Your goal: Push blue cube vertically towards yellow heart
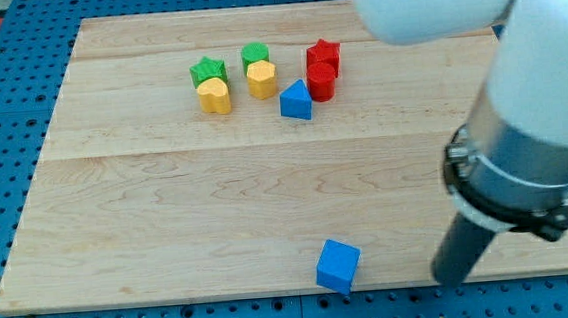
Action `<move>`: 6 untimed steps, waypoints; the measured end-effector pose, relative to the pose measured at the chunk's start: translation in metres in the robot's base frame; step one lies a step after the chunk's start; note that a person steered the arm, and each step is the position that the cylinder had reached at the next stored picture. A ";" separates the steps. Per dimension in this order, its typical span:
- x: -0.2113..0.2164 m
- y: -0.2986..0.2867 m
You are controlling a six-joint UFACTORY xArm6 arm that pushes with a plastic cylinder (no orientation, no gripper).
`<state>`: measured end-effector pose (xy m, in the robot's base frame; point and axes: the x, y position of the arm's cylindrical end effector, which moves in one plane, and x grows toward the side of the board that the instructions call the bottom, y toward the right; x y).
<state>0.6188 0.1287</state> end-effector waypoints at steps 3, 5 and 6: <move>-0.050 -0.217; -0.171 -0.202; -0.218 -0.191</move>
